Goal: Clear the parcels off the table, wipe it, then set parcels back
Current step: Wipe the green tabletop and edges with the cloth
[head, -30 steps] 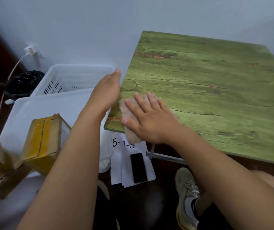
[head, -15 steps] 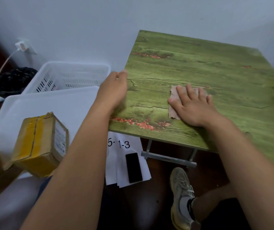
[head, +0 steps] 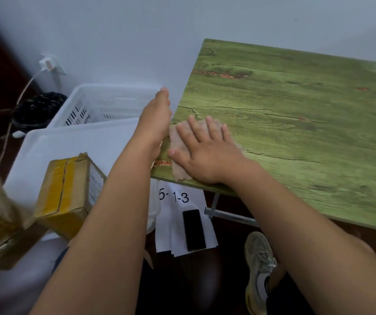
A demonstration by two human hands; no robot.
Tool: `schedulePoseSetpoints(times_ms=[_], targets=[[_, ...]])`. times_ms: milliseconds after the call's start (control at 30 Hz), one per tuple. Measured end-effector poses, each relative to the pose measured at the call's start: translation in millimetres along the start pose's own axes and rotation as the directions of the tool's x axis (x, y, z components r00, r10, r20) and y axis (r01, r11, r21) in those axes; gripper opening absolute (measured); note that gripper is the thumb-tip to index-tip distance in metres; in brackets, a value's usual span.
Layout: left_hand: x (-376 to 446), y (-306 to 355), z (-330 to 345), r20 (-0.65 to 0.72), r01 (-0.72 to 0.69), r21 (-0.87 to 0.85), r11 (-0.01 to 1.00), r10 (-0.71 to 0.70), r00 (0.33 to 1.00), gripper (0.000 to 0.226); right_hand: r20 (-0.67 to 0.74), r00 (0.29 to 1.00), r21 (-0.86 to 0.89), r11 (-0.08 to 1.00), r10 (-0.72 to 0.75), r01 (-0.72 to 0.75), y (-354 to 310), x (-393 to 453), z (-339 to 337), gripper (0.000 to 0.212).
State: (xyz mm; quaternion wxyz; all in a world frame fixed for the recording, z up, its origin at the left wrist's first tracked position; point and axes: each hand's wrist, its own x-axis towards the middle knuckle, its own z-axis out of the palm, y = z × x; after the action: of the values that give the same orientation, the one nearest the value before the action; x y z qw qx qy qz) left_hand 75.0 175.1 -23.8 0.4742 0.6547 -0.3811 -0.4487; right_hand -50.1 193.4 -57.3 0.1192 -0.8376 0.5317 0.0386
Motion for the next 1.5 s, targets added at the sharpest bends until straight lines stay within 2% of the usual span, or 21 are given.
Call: schedulePoseSetpoints(times_ms=[200, 367, 400, 467, 633, 767, 900, 967, 1100, 1233, 1367, 1433, 1500], targets=[[1, 2, -5, 0.043, -0.021, 0.028, 0.999, 0.019, 0.999, 0.048, 0.004, 0.991, -0.029, 0.991, -0.130, 0.130, -9, -12, 6, 0.074], [2, -2, 2, -0.011, -0.164, 0.287, 0.944, 0.174, 0.985, 0.022, 0.034, 0.988, -0.048, 0.987, -0.149, 0.151, 23, -30, -2, 0.072], [3, -5, 5, -0.010, -0.184, 0.334, 0.924, 0.198, 0.980, 0.022, 0.033, 0.992, -0.050, 0.991, -0.125, 0.127, 34, -34, -4, 0.072], [2, -8, 13, 0.021, -0.216, 0.436, 0.874, 0.230, 0.973, 0.039, 0.031, 0.998, -0.041, 0.998, -0.052, 0.053, 59, -43, -7, 0.072], [-10, -11, 42, 0.204, -0.373, 0.665, 0.647, 0.323, 0.924, 0.055, 0.026, 0.981, 0.023, 0.981, 0.192, -0.192, 123, -73, -15, 0.082], [-12, -20, 65, 0.359, -0.441, 0.781, 0.442, 0.259, 0.896, 0.064, -0.015, 0.908, 0.110, 0.904, 0.418, -0.414, 163, -91, -17, 0.083], [-14, -29, 75, 0.367, -0.429, 0.850, 0.306, 0.241, 0.899, 0.065, -0.196, 0.823, 0.094, 0.846, 0.533, -0.525, 163, -98, -19, 0.088], [-15, -31, 77, 0.351, -0.413, 0.866, 0.281, 0.244, 0.904, 0.065, -0.245, 0.811, 0.072, 0.844, 0.532, -0.532, 153, -96, -16, 0.082], [-14, -33, 79, 0.336, -0.393, 0.882, 0.259, 0.238, 0.911, 0.065, -0.075, 0.845, 0.117, 0.846, 0.529, -0.520, 141, -84, -9, 0.076], [-15, -35, 79, 0.321, -0.378, 0.887, 0.264, 0.235, 0.917, 0.064, 0.003, 0.938, 0.070, 0.935, 0.347, -0.347, 124, -86, -7, 0.075], [-15, -35, 77, 0.312, -0.373, 0.887, 0.271, 0.243, 0.918, 0.064, 0.021, 0.978, 0.053, 0.977, 0.207, -0.208, 99, -122, 6, 0.071], [-16, -34, 77, 0.312, -0.374, 0.887, 0.269, 0.246, 0.917, 0.064, 0.023, 0.980, 0.060, 0.978, 0.199, -0.200, 105, -143, 8, 0.067], [-19, -33, 78, 0.319, -0.378, 0.887, 0.264, 0.242, 0.917, 0.065, 0.034, 0.967, 0.086, 0.963, 0.253, -0.255, 124, -157, 5, 0.062]])
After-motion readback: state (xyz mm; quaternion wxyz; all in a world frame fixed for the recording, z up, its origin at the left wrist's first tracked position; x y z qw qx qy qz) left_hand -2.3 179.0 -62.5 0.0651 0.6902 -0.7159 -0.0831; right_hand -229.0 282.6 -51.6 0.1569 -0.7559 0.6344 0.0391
